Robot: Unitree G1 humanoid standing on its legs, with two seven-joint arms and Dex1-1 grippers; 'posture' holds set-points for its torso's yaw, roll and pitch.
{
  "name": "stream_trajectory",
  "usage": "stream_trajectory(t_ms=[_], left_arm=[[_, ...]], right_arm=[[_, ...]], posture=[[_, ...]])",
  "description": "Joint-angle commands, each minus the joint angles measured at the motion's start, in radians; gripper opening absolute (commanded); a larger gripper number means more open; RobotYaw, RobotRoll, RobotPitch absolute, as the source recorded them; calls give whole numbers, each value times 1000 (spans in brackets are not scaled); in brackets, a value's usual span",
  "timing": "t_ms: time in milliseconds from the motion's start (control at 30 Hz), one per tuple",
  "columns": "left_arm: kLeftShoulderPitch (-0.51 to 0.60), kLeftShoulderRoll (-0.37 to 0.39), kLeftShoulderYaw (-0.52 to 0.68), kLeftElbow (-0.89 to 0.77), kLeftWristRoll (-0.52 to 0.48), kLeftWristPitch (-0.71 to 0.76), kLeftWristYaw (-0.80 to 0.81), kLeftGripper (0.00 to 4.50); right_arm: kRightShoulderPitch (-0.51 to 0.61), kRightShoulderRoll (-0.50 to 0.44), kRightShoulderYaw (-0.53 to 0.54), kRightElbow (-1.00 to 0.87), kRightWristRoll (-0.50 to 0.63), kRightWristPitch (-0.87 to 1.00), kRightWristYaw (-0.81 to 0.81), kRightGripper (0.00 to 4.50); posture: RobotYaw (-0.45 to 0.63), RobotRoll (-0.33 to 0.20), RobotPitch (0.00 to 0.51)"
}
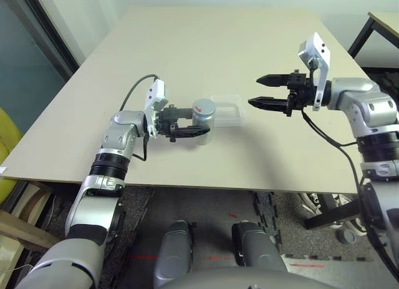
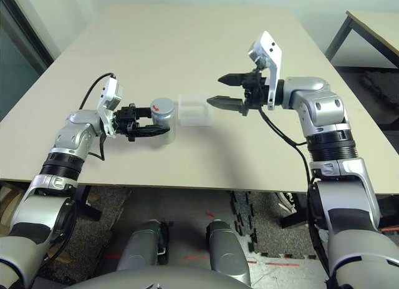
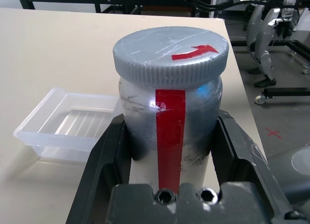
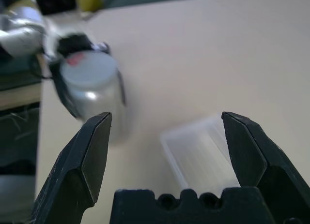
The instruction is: Pour the medicine from the bottle into the box.
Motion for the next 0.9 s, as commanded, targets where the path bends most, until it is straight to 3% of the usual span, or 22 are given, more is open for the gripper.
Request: stream_trajectory(t_ms=[33,433,900], left_arm=[[-11,-2,-12,3,3,-9,-10,2487],[5,4,-9,-23,-2,-1,-3,2487],[4,6,-13,-47,-4,5,-6,2487]], right_arm=[[-24,34,28,-40,14,25,-4,4500],[-49,162,99,-87,34,56,10,4500],[-55,197,153,-38,-16,-1,8,4500]], posture=[[-55,0,49],[-32,0,46],[-29,0,56]])
